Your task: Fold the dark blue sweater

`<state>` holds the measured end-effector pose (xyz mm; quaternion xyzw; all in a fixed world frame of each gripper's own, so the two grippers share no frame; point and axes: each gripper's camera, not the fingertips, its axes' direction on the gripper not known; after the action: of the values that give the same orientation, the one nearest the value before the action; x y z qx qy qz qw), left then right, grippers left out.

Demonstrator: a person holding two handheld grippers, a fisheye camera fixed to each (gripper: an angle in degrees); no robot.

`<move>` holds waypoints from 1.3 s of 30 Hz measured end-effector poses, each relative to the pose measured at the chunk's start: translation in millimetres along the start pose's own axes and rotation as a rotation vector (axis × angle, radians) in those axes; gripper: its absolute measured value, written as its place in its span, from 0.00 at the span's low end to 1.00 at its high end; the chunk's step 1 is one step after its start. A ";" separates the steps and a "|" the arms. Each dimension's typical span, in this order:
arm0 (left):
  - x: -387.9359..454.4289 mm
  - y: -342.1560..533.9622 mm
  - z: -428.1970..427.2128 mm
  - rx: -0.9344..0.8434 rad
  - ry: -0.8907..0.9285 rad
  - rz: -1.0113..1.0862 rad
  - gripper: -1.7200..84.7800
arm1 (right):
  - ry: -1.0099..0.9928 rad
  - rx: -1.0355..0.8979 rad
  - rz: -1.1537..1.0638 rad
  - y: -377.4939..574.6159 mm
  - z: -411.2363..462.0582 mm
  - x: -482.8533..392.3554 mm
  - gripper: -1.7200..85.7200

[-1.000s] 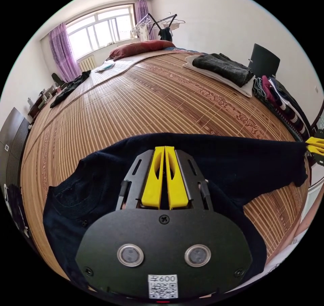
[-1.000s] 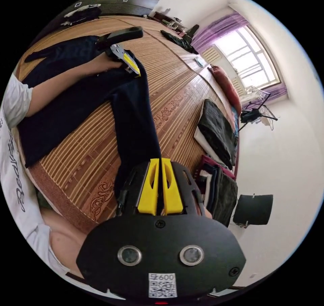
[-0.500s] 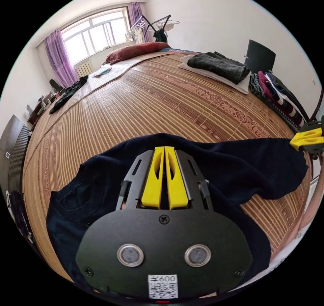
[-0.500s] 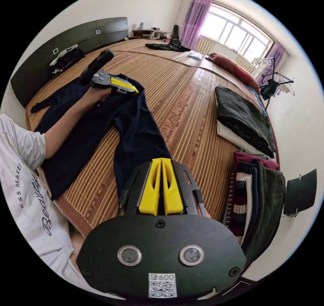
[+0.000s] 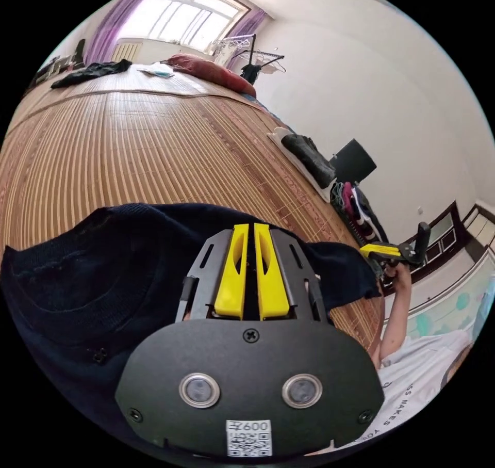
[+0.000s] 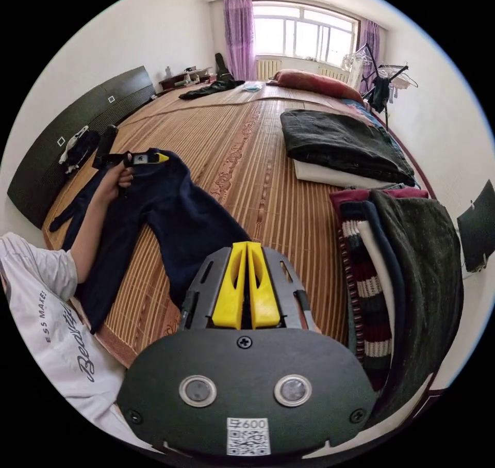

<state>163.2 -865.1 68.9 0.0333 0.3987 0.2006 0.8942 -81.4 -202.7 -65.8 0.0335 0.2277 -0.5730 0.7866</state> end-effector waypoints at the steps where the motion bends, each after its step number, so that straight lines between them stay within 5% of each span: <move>1: -13.1 0.3 -8.8 0.043 0.004 -0.034 0.04 | 0.031 -0.026 -0.011 0.3 6.1 0.2 0.01; 4: -30.3 -0.5 -21.9 0.099 -0.067 -0.083 0.04 | 0.060 -0.085 0.010 4.7 30.7 12.4 0.01; 6: -37.3 -14.0 -6.9 -0.117 -0.230 -0.052 0.03 | 0.026 -0.034 0.034 9.5 33.4 23.7 0.01; 13: -38.0 -41.7 -20.4 -0.168 -0.539 -0.046 0.06 | -0.059 0.027 0.085 24.5 52.7 59.4 0.01; 18: -67.0 -58.9 -82.5 0.044 -0.430 -0.131 0.14 | -0.089 0.044 0.092 30.1 65.4 75.9 0.01; 23: -146.6 -90.2 -75.2 -0.191 -0.126 -0.290 0.17 | -0.096 0.059 0.073 34.7 78.3 87.6 0.01; 27: -157.8 -108.2 -59.1 -0.310 -0.309 -0.219 0.17 | -0.097 0.062 0.071 35.9 86.5 94.1 0.01; 35: -164.4 -131.5 -38.3 -0.384 -0.214 -0.208 0.14 | -0.129 0.071 0.087 37.9 104.5 113.0 0.01; 39: -158.5 -133.1 -33.4 -0.436 -0.305 -0.189 0.16 | -0.137 0.074 0.091 38.0 111.3 118.9 0.01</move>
<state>87.8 -1051.6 127.8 -0.1673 0.2081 0.1902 0.9447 17.5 -330.0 -21.4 0.0334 0.1506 -0.5457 0.8237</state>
